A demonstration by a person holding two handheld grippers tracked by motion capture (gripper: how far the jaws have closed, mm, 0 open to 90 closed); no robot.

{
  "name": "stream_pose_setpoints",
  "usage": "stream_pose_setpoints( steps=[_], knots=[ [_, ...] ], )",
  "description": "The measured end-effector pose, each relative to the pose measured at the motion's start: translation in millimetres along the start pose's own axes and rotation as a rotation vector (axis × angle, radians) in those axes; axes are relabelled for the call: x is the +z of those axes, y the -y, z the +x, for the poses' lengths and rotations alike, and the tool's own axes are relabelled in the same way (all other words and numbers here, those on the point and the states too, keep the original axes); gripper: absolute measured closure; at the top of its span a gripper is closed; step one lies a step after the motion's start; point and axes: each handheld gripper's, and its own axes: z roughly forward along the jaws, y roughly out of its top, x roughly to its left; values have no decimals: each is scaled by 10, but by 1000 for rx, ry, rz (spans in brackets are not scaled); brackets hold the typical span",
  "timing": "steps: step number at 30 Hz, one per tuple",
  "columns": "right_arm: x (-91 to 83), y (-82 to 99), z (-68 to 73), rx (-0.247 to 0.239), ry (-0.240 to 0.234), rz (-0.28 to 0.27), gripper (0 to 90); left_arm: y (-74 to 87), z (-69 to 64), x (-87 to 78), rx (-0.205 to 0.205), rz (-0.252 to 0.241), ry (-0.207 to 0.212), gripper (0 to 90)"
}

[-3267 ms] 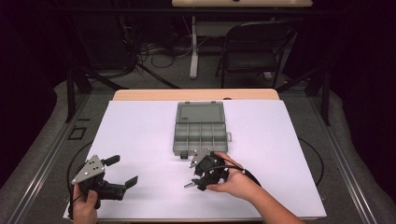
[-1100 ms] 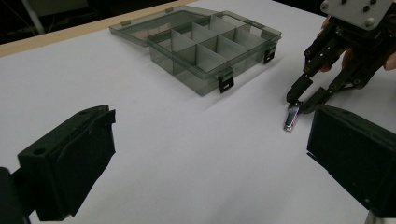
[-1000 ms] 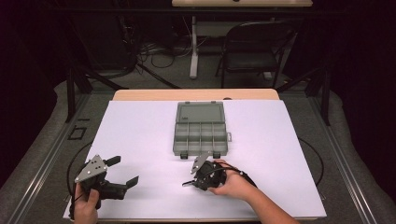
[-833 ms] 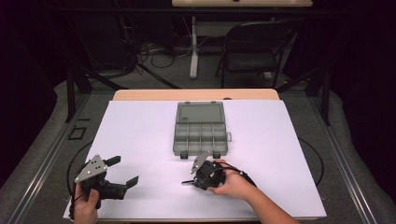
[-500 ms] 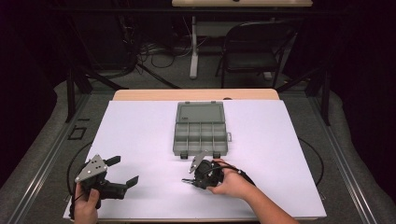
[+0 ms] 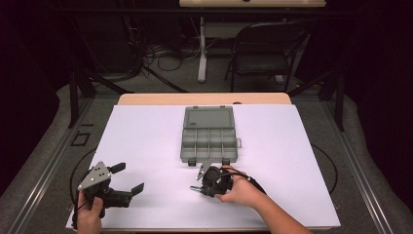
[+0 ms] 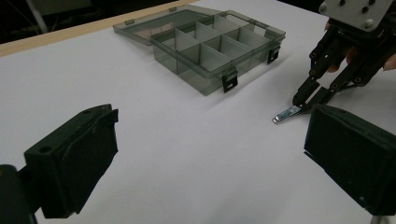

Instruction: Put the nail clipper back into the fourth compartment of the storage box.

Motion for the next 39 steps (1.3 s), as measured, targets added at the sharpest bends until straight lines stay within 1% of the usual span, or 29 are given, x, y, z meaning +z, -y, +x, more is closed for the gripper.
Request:
stream_pose_setpoints(
  steps=[10, 18, 25, 27, 34, 39],
  knots=[
    [-5, -4, -20, 18, -10, 2, 795, 3, 10, 0, -2, 0, -3, 24],
    [-12, 8, -39, 46, -22, -6, 795, 5, 14, -3, -4, -3, -4, 24],
    [-28, 12, -41, 50, -25, -3, 795, 5, 15, -5, -3, -4, -6, 24],
    [-48, 17, -48, 63, -25, -7, 795, 6, 16, -6, -4, -4, -5, 24],
    [-71, 33, -32, 54, -27, 11, 795, 5, 15, -7, -5, -5, -7, 25],
    [-61, 40, -31, 48, -16, 43, 795, 5, 15, -6, -4, -4, -7, 24]
  ],
)
